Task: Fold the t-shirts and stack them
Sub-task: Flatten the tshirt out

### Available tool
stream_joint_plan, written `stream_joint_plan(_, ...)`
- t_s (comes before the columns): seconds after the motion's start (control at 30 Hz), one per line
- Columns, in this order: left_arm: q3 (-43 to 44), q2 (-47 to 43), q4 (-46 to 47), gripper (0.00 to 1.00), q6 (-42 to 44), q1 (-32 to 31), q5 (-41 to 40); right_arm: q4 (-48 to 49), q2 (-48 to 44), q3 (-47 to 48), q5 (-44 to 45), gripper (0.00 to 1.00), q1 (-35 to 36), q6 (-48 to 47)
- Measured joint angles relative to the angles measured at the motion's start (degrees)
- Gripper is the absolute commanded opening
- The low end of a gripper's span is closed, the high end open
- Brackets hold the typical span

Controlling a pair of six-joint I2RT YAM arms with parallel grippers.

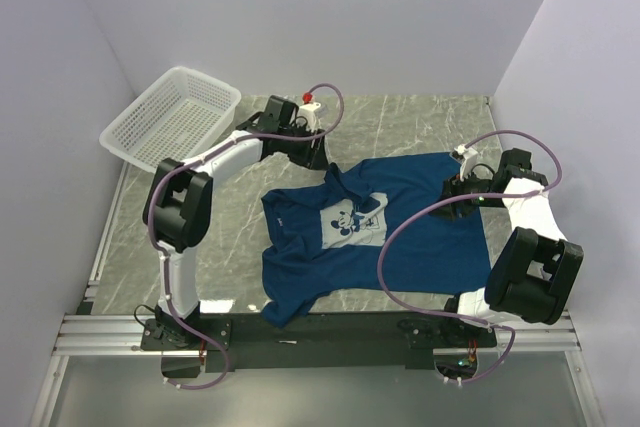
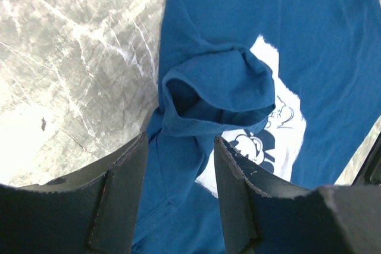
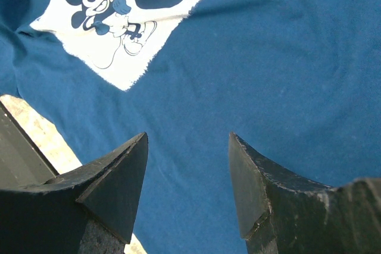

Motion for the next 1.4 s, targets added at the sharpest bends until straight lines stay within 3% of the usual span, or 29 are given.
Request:
stream_joint_plan(0.5,6.08,8.15,-5.05,0.52,3.67,-0.98,2.45,0.0,0.0,0.0,0.0,0.63,-0.02,0.02)
stream_joint_plan(0.6,8.17,9.68,-5.75,0.44,3.65,-1.38,3.02,-0.02,0.0,0.0,0.02,0.63,-0.02,0.02)
stream_joint_plan(0.7,10.27,11.1,-6.03,0.2,3.54,-1.62,3.65,0.0,0.0,0.0,0.02,0.63,-0.04,0.02)
stream_joint_plan(0.73,10.86,11.52,-6.08,0.07,3.5,-1.62,3.85,0.0,0.0,0.0,0.02,0.63,-0.09,0.0)
stream_joint_plan(0.8,11.67,11.89,-6.14,0.01,3.41,-1.62,4.07,0.0,0.0,0.0,0.07,0.63,-0.11,0.0)
stream_joint_plan(0.93,11.67,11.56,-5.53,0.0,2.89,-1.62,4.48,-0.02,0.0,0.11,0.72,0.63,-0.11,0.0)
stream_joint_plan(1.07,5.46,5.9,-2.29,0.01,-0.92,-1.22,3.43,-0.13,1.29,3.52,3.82,0.63,-0.11,1.16)
stream_joint_plan(1.23,-2.45,-5.03,2.23,0.01,-6.27,0.04,2.71,2.84,7.5,13.79,10.4,0.62,-0.11,6.88)
stream_joint_plan(1.4,-8.28,-12.39,7.76,0.01,-10.58,1.42,2.34,4.81,19.65,28.3,17.57,0.59,-0.11,13.97)
